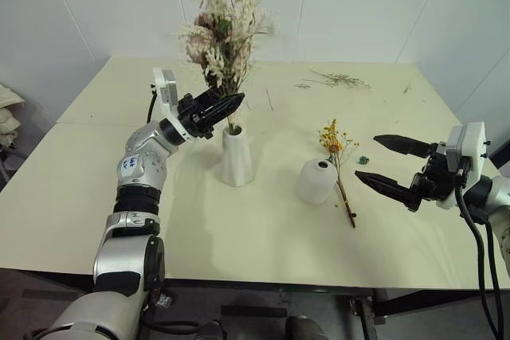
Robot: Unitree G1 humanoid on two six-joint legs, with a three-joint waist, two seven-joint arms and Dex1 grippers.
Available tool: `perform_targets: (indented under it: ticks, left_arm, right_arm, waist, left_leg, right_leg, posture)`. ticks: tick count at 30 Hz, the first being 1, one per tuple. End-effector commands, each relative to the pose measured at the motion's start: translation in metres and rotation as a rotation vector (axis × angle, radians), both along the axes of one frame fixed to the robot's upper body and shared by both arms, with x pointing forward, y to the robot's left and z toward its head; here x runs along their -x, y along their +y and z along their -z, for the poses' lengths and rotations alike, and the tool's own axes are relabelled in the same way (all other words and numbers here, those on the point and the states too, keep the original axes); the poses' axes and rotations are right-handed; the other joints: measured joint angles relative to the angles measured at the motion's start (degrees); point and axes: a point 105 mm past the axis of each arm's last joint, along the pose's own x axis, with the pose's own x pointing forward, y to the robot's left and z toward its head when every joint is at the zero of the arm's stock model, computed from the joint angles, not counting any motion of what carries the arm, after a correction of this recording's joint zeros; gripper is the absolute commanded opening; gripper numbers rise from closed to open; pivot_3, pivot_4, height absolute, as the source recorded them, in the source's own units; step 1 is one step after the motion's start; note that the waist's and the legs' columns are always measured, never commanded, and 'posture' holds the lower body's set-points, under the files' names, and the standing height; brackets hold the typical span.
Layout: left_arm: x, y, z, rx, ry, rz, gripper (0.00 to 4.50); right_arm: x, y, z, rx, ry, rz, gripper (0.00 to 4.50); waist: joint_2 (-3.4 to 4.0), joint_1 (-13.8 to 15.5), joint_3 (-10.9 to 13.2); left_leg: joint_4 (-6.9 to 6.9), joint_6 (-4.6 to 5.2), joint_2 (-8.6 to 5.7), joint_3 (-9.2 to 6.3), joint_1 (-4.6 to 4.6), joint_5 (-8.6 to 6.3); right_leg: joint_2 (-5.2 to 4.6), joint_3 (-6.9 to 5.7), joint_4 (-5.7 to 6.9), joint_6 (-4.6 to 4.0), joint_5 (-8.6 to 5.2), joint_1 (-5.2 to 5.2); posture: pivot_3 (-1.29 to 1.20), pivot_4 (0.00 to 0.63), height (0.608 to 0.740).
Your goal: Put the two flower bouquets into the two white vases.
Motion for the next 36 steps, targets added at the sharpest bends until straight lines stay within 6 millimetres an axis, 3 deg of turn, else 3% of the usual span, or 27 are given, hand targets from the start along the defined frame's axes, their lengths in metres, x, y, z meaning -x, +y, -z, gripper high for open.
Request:
perform_targets:
  ticks: [1, 4, 8, 15, 21, 26, 31, 34, 36]
  left_arm:
    - [0.006, 0.003, 0.005, -0.029, -0.005, 0.019, 3.65]
    - [0.014, 0.007, 0.004, -0.047, -0.027, 0.015, 4.46]
    - [0.029, 0.026, 0.01, -0.142, -0.06, 0.03, 4.46]
    - [0.034, 0.055, 0.013, -0.272, -0.071, -0.01, 4.46]
    - [0.037, 0.103, 0.02, -0.437, -0.078, -0.12, 4.46]
    - [0.053, 0.117, 0.003, -0.371, -0.158, -0.087, 4.46]
    - [0.07, 0.119, 0.007, -0.401, -0.143, -0.009, 4.46]
    - [0.094, 0.121, 0.013, -0.413, -0.101, 0.109, 4.46]
    - [0.101, 0.118, 0.014, -0.405, -0.095, 0.144, 4.46]
  right_arm:
    - [0.006, 0.0, -0.017, 0.011, -0.062, -0.003, 4.5]
    - [0.006, 0.0, -0.018, 0.014, -0.061, -0.004, 4.5]
    - [0.006, -0.001, -0.018, 0.017, -0.053, -0.002, 4.5]
    - [0.002, 0.0, -0.014, 0.021, -0.032, -0.002, 4.5]
    - [-0.004, -0.002, -0.005, 0.041, 0.029, 0.039, 4.5]
    - [-0.012, -0.011, 0.016, 0.1, 0.148, 0.163, 4.5]
    - [-0.013, -0.009, 0.03, 0.134, 0.239, 0.208, 4.5]
    - [-0.013, -0.016, 0.064, 0.291, 0.465, 0.257, 4.5]
    - [-0.019, -0.02, 0.067, 0.298, 0.48, 0.297, 4.5]
  waist:
    - [0.0, -0.08, 0.0]
    - [0.0, -0.1, 0.0]
    - [0.0, -0.26, 0.0]
    - [0.0, 0.21, 0.0]
    - [0.02, -0.45, 0.01]
    - [0.01, 0.1, 0.01]
    - [0.01, -0.06, 0.01]
    - [0.04, -0.55, 0.03]
    - [0.03, -0.53, 0.04]
  left_leg:
    - [0.0, 0.0, 0.0, 0.0, 0.01, 0.0]
    - [0.0, 0.0, 0.01, 0.0, 0.01, 0.0]
    - [0.0, 0.0, 0.01, 0.0, 0.01, 0.0]
    - [0.03, 0.0, 0.01, -0.01, 0.04, 0.0]
    - [-0.06, 0.0, 0.04, 0.01, 0.1, 0.0]
    - [-0.08, 0.0, 0.04, -0.01, 0.03, 0.0]
    - [-0.1, 0.01, 0.04, -0.02, 0.03, 0.0]
    - [-0.09, 0.02, 0.06, 0.0, 0.05, -0.01]
    - [-0.13, 0.02, 0.12, 0.0, 0.06, -0.01]
  right_leg:
    - [0.0, 0.0, 0.0, 0.0, 0.0, 0.0]
    - [0.0, 0.0, 0.01, 0.0, 0.0, 0.0]
    - [0.0, 0.0, 0.02, -0.01, 0.0, -0.01]
    - [0.0, 0.0, 0.03, -0.04, -0.02, 0.05]
    - [0.01, 0.0, 0.04, -0.12, -0.06, 0.02]
    - [0.0, -0.03, 0.03, -0.15, -0.07, -0.01]
    - [0.0, -0.03, 0.03, -0.15, -0.08, -0.01]
    - [-0.01, -0.03, 0.06, -0.17, -0.09, -0.04]
    - [0.02, -0.04, 0.07, -0.26, -0.13, -0.07]
  posture:
    - [0.0, 0.15, 0.74]
    - [0.0, 0.15, 0.74]
    - [0.0, 0.15, 0.74]
    - [0.0, 0.15, 0.74]
    - [0.0, 0.15, 0.74]
    - [0.0, 0.15, 0.74]
    - [0.0, 0.15, 0.74]
    - [0.0, 0.15, 0.74]
    - [0.0, 0.15, 0.74]
